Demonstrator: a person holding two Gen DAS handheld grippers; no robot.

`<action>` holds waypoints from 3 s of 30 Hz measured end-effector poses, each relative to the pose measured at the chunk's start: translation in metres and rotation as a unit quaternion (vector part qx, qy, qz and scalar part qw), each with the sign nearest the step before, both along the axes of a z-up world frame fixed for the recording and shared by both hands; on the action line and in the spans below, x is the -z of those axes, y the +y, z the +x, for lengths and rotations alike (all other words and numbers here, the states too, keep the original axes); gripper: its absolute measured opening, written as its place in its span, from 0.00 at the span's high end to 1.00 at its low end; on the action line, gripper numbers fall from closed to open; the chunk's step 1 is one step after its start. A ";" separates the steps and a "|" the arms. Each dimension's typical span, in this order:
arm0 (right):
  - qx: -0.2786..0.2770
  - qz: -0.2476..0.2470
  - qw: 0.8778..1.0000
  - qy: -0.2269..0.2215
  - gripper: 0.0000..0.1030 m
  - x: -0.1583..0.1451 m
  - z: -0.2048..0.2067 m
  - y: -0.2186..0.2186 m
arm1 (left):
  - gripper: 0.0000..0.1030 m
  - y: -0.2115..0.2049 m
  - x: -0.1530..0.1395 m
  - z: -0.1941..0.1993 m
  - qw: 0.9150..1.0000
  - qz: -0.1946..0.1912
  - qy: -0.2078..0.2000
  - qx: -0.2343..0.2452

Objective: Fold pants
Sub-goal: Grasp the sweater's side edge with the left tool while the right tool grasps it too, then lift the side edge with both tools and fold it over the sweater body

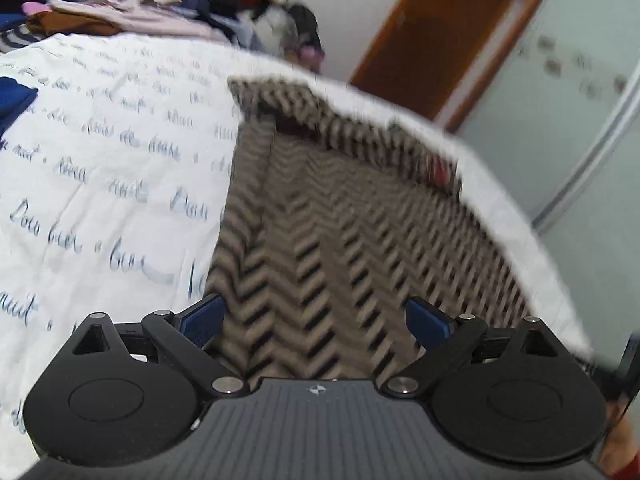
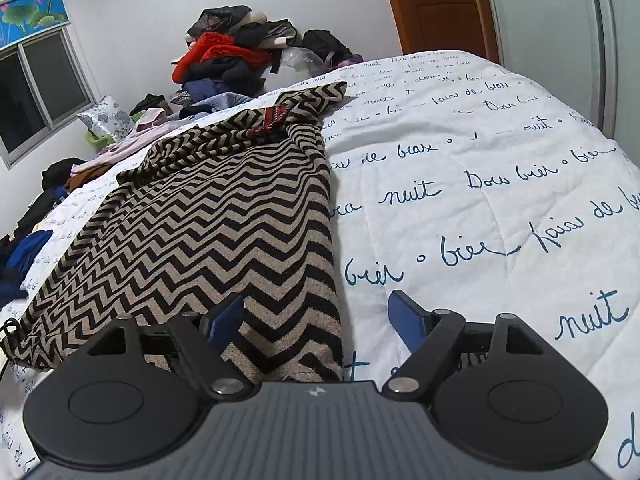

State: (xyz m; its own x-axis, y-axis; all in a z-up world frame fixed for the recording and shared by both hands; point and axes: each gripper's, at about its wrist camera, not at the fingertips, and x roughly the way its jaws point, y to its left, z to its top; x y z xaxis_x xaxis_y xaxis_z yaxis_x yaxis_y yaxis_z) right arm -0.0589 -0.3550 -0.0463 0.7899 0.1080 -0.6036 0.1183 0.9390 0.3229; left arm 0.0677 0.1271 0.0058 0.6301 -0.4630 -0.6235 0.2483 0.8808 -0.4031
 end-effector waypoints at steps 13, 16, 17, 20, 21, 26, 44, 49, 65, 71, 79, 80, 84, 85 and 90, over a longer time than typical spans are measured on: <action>-0.025 0.022 0.999 -0.016 0.19 0.006 -0.001 -0.002 | 0.02 0.063 -0.065 -0.035 0.947 0.314 -0.038 -0.059; -0.027 0.023 0.999 -0.016 0.19 0.005 -0.002 -0.002 | 0.02 0.046 -0.039 -0.024 0.978 0.209 0.015 0.021; -0.027 0.026 0.999 -0.016 0.19 0.005 -0.003 -0.002 | 0.02 0.037 -0.024 -0.020 0.980 0.191 0.031 0.042; -0.037 0.042 0.998 -0.016 0.19 0.004 -0.006 -0.003 | 0.10 0.012 0.018 -0.011 0.975 0.199 0.071 0.074; -0.041 0.046 0.998 -0.015 0.19 0.004 -0.007 -0.003 | 0.11 0.007 0.029 -0.009 0.972 0.204 0.080 0.085; -0.058 0.076 0.995 -0.013 0.19 0.005 -0.006 -0.006 | 0.06 -0.001 0.043 -0.007 0.974 0.188 0.066 0.105; -0.038 0.155 0.987 -0.003 0.93 0.010 -0.007 -0.019 | 0.92 0.002 0.029 -0.006 0.986 0.105 0.107 0.074; -0.043 0.194 0.979 -0.035 0.94 -0.006 -0.006 -0.024 | 0.93 0.000 0.010 -0.008 0.990 0.093 0.088 0.064; -0.068 0.216 0.970 -0.089 0.94 -0.052 0.048 -0.033 | 0.93 -0.011 -0.048 0.021 0.998 0.042 0.030 0.043; -0.069 -0.155 0.985 -0.032 0.78 -0.055 0.031 0.003 | 0.93 -0.015 -0.024 0.012 0.994 0.061 0.061 0.062; -0.073 0.078 0.994 -0.003 0.37 -0.031 0.002 -0.048 | 0.88 -0.010 0.007 0.009 0.991 0.033 0.110 0.067; -0.076 0.101 0.992 0.005 0.37 -0.025 0.003 -0.048 | 0.86 -0.010 0.011 0.010 0.991 0.032 0.115 0.067; -0.100 0.158 0.981 0.046 0.39 0.001 0.011 -0.036 | 0.86 -0.012 0.021 0.011 0.989 0.031 0.129 0.068; -0.109 0.174 0.978 0.041 0.41 0.003 0.011 -0.029 | 0.86 -0.012 0.023 0.010 0.988 0.030 0.131 0.069; -0.116 0.214 0.969 0.043 0.93 0.008 0.023 -0.017 | 0.92 -0.012 0.016 0.006 0.989 0.028 0.126 0.072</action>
State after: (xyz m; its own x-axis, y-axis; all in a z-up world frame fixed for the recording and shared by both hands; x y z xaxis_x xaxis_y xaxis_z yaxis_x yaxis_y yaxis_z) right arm -0.0354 -0.3723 -0.0546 0.6637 0.5310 -0.5268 -0.0363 0.7263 0.6864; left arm 0.0739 0.1154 -0.0101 0.3810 -0.4975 -0.7793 0.2713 0.8660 -0.4201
